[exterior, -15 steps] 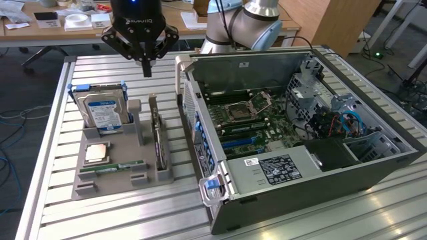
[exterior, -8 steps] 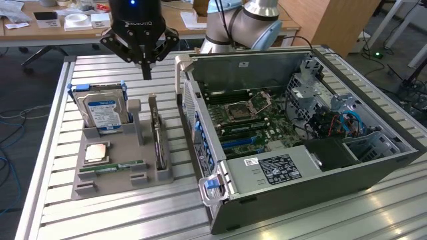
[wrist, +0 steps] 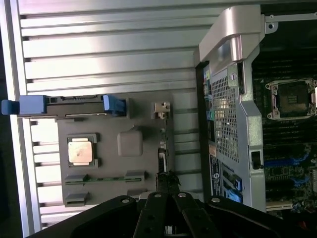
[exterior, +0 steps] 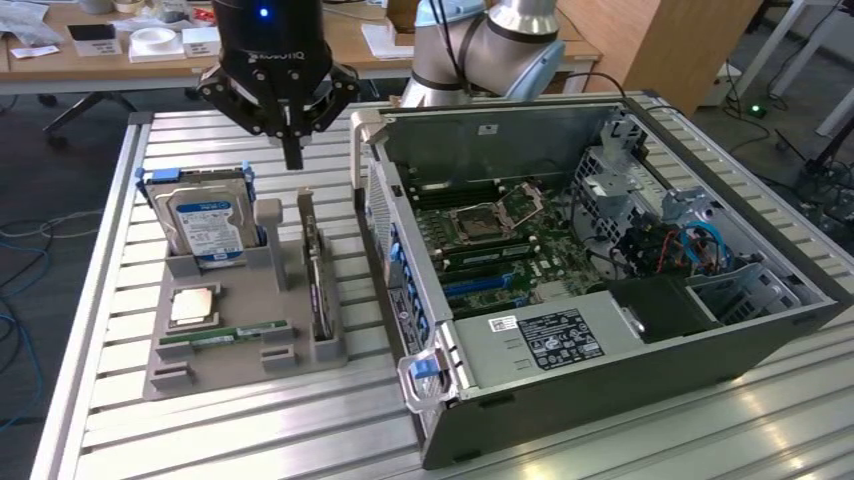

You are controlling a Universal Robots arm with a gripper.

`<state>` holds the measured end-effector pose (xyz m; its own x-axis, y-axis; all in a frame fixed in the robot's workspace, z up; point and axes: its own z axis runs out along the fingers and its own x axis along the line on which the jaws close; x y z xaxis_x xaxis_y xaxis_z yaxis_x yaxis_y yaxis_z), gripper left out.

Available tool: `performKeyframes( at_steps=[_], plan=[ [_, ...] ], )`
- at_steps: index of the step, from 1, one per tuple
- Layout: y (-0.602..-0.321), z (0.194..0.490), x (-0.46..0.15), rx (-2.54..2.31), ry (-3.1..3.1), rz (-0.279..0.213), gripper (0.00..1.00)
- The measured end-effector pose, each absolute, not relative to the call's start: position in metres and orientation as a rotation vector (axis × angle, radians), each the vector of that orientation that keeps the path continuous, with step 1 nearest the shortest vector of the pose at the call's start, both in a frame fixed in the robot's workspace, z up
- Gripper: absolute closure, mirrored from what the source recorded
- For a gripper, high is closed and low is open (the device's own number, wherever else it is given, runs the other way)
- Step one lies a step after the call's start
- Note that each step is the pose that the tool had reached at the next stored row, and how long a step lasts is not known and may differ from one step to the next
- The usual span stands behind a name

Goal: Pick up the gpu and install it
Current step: 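Reach for the gpu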

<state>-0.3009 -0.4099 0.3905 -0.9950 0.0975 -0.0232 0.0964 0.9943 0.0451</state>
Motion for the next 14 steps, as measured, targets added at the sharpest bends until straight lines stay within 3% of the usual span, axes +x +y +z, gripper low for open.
performKeyframes(
  at_steps=[14],
  plan=[
    [-0.434,0.390,-0.306,0.151,3.112,0.069,0.89]
  ],
)
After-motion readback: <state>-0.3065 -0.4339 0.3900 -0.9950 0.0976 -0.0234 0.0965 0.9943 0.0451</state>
